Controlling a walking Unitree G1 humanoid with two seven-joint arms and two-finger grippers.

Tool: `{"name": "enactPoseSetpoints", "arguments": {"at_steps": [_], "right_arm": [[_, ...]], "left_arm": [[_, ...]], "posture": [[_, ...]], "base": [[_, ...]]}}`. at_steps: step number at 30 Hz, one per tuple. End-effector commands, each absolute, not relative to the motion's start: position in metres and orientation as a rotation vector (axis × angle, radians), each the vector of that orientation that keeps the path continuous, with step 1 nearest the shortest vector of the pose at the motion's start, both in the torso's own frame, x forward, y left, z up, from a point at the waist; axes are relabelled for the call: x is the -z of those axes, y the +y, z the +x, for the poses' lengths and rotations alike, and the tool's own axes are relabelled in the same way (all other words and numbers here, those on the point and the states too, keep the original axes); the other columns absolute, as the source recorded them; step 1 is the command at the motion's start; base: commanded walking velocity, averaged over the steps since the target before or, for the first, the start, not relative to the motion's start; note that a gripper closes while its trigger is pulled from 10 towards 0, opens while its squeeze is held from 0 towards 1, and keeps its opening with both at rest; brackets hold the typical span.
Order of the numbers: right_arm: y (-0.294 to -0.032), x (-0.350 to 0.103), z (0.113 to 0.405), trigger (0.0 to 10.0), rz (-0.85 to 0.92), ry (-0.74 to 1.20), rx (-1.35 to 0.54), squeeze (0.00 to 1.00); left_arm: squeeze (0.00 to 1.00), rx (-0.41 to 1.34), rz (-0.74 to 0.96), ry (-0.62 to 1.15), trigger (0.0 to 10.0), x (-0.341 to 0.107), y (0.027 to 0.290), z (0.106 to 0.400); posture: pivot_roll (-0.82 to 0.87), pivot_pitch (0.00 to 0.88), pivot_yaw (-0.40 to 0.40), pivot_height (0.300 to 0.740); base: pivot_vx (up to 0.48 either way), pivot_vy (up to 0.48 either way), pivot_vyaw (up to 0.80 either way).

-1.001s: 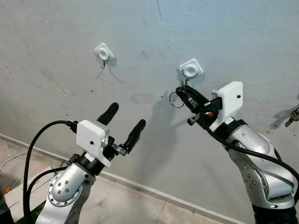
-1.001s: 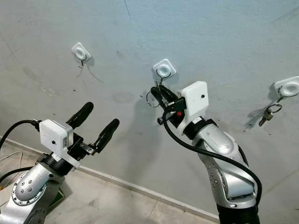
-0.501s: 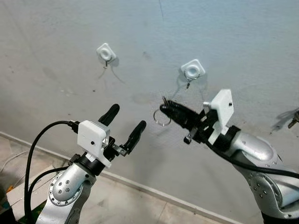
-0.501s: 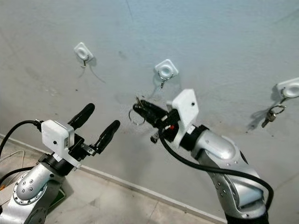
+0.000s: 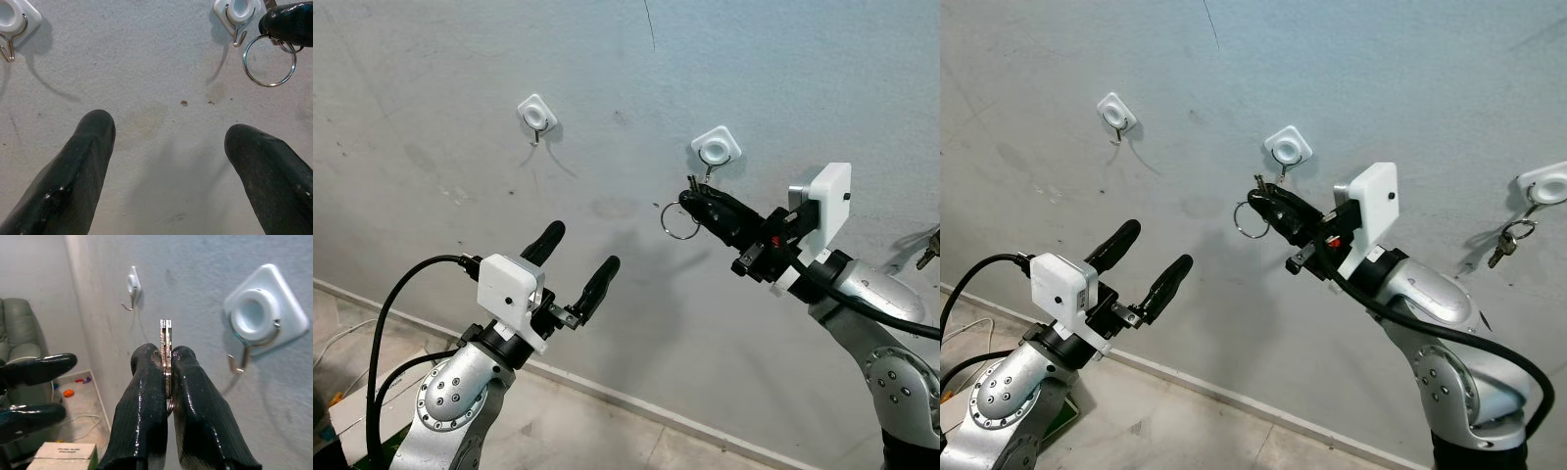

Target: Hang keys on a hook

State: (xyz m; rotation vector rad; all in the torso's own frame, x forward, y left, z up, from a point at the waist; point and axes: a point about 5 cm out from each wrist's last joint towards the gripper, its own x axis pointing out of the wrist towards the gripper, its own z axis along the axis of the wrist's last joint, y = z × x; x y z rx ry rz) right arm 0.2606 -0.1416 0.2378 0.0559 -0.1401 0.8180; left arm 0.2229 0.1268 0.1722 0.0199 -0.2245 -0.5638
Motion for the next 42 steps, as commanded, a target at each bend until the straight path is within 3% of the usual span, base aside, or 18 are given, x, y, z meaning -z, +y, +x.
{"name": "enactPoseSetpoints", "arguments": {"at_steps": [1, 25, 42], "right_arm": [[-0.146, -0.246, 0.263, 10.0, 0.04, -0.177, -0.8, 0.0], [-0.162, -0.251, 0.287, 10.0, 0.059, -0.226, -0.618, 0.0], [-0.174, -0.229, 0.289, 10.0, 0.02, -0.184, -0.523, 0.0]], "left_arm": [[0.0, 0.571, 0.028, -0.228, 10.0, -0.172, 0.129, 0.223], [0.0, 0.575, 0.023, -0.229, 10.0, -0.172, 0.127, 0.221], [0.0, 0.579, 0.019, -0.226, 10.0, -0.172, 0.127, 0.223]], "posture": [[-0.03, 0.032, 0.07, 0.74], [-0.02, 0.028, 0.067, 0.74], [-0.03, 0.035, 0.069, 0.74]], "base": [[0.0, 0.0, 0.0], [0.0, 0.0, 0.0], [0.0, 0.0, 0.0]]}}
